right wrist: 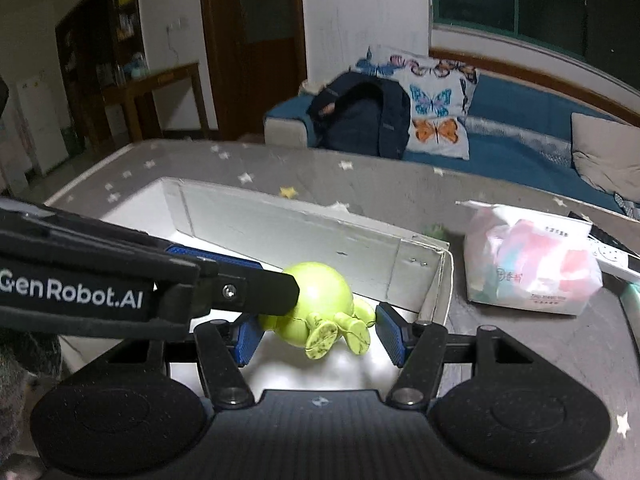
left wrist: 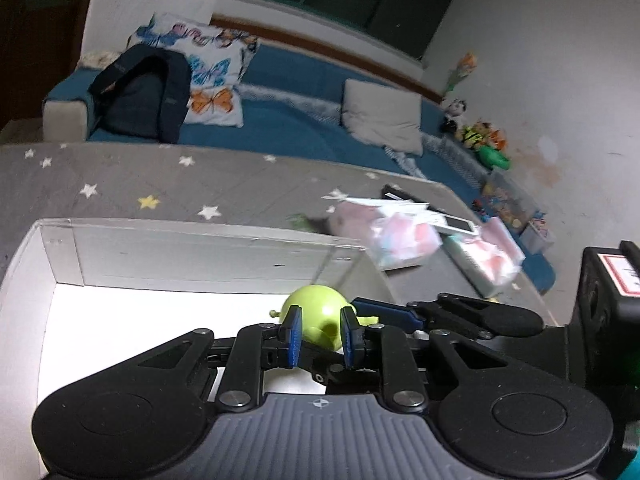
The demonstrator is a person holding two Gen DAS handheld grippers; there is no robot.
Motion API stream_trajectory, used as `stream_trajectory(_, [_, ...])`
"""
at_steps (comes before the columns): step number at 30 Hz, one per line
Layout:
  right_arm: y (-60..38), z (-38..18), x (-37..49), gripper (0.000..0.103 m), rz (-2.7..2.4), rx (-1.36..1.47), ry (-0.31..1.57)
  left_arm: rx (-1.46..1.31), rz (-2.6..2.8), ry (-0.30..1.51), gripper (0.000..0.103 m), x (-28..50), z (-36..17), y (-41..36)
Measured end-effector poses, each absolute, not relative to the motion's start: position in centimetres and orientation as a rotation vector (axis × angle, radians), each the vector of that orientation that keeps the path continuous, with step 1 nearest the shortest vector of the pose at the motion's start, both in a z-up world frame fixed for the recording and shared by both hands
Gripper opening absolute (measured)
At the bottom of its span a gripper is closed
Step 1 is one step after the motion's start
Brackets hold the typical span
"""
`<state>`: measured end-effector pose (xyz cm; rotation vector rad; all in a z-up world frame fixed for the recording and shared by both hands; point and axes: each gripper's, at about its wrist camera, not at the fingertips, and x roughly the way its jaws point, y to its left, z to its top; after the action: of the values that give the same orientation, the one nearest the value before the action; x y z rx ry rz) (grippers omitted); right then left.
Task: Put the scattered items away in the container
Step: 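Lift the alien toy with the right gripper and carry it over the white box, then lower the alien toy into the box and open the right gripper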
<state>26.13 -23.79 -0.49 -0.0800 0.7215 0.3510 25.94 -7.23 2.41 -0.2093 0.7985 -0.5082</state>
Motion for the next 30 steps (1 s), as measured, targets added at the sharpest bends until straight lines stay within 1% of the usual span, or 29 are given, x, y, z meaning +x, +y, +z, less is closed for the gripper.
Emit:
stream_trajectory(10, [-21.1, -1.5, 27.3, 0.061, 0.336, -0.277, 0.805, -0.234, -0.491, 0.847, 0.023, 27.4, 0.6, -7.1])
stream_trajectory(18, [-20.3, -1.8, 27.9, 0.062, 0.346, -0.312, 0.855, -0.245, -0.465, 0.862, 0.024, 27.4, 0.4, -6.6])
stream_trajectory(25, [-20.1, -1.7, 27.7, 0.063, 0.342, -0.315, 0.853, -0.242, -0.448, 0.859, 0.024, 27.0, 0.5, -6.4])
stream_trajectory(29, [-20.3, -1.5, 27.6, 0.069, 0.342, -0.321, 0.839, -0.244, -0.441, 0.851, 0.024, 26.6, 0.6, -6.0])
stream_trajectory(30, [-20.2, -1.4, 27.5, 0.070, 0.341, -0.324, 0.835, -0.244, -0.440, 0.850, 0.024, 26.5, 0.7, -5.9])
